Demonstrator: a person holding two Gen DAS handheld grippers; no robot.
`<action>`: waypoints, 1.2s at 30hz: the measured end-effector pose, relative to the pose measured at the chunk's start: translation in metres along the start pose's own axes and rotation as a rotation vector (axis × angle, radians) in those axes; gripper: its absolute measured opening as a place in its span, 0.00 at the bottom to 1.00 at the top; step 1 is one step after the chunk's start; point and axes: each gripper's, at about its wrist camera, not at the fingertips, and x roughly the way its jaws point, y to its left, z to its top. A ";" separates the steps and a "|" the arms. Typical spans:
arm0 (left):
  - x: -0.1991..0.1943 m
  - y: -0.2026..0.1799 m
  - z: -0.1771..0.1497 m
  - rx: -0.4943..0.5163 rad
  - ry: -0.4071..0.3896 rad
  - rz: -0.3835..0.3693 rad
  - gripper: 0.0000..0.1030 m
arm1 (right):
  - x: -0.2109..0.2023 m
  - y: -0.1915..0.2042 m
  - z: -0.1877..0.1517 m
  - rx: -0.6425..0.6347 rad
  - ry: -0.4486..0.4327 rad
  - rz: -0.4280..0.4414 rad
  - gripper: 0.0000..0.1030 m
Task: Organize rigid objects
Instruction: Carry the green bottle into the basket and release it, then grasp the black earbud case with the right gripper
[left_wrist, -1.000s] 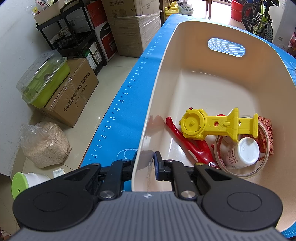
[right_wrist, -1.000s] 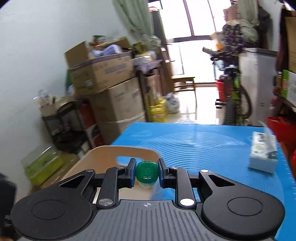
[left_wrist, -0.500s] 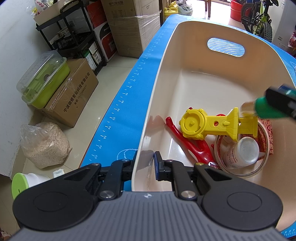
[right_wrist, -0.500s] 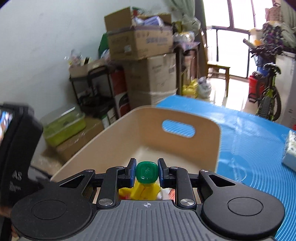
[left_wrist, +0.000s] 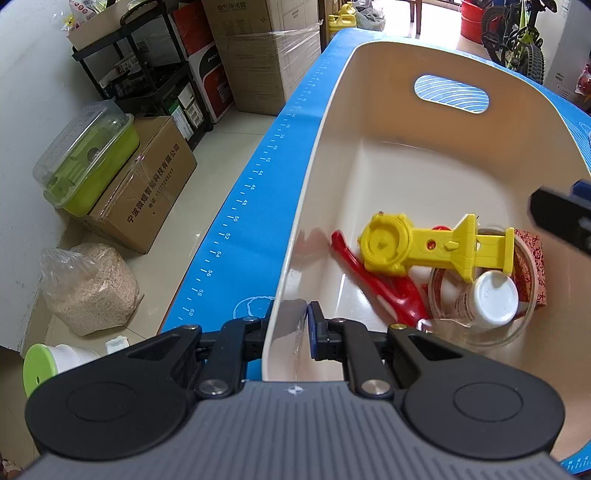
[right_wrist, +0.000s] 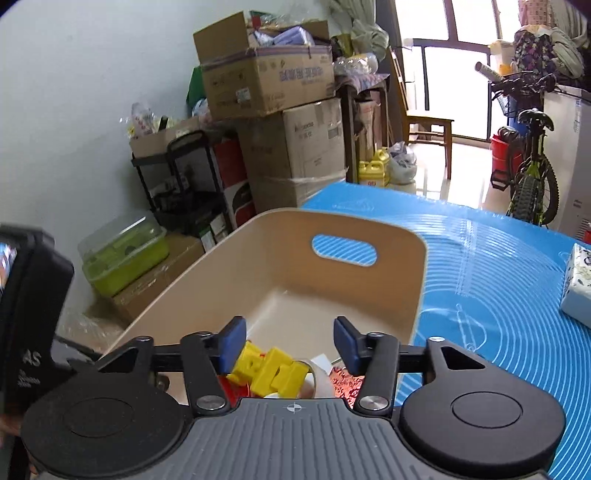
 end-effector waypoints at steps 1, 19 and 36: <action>0.000 0.000 0.000 0.001 0.000 0.001 0.17 | -0.002 -0.002 0.003 0.001 -0.008 -0.005 0.62; 0.001 0.001 0.000 -0.001 -0.002 0.003 0.17 | 0.008 -0.136 -0.001 0.204 0.010 -0.274 0.65; 0.000 0.001 0.000 0.003 -0.001 0.012 0.17 | 0.078 -0.153 -0.048 0.152 0.166 -0.301 0.68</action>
